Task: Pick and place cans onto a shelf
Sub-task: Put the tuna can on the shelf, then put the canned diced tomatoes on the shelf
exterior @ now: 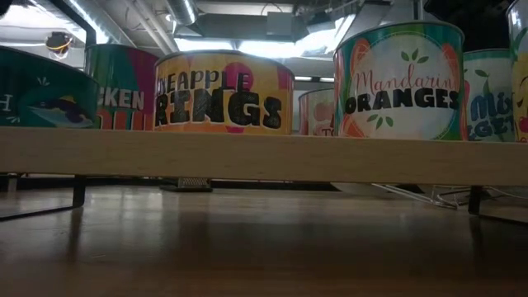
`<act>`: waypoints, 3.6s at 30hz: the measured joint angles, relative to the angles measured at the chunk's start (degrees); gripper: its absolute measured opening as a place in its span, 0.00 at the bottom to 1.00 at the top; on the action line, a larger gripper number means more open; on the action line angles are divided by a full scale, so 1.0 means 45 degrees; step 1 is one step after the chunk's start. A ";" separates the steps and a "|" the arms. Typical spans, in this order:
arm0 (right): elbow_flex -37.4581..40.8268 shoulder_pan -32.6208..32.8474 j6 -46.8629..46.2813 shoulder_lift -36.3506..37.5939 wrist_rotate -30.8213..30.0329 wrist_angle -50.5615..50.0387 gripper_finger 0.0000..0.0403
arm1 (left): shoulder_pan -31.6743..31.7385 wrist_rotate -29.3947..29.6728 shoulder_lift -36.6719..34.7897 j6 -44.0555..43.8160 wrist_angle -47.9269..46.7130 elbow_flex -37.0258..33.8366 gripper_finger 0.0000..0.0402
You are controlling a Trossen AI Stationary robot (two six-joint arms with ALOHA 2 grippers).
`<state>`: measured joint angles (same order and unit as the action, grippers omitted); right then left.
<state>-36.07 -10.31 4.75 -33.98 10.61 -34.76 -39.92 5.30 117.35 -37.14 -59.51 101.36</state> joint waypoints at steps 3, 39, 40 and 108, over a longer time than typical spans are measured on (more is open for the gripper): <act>0.0000 -0.0002 0.0000 -0.0003 0.0000 0.0000 0.21 | 0.0000 0.0041 0.0003 0.0134 -0.0079 0.0300 0.14; -0.0010 -0.0005 -0.3397 0.0000 -0.0102 0.0886 0.34 | 0.9240 -0.3266 -0.6027 1.3054 0.5165 -0.4715 0.14; -0.0010 -0.0005 -0.3669 -0.0004 -0.0105 0.0942 0.37 | 0.9548 -0.3371 -0.6238 1.3065 0.5816 -0.5349 0.14; -0.3371 1.5381 -2.4999 -0.8787 -0.2425 -0.4449 0.41 | 1.1726 -0.3993 -0.7306 1.2952 0.9456 -0.9452 0.14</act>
<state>-51.24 58.91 -107.74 -73.52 -0.30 -54.78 12.84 -12.67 84.47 21.14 -16.95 58.83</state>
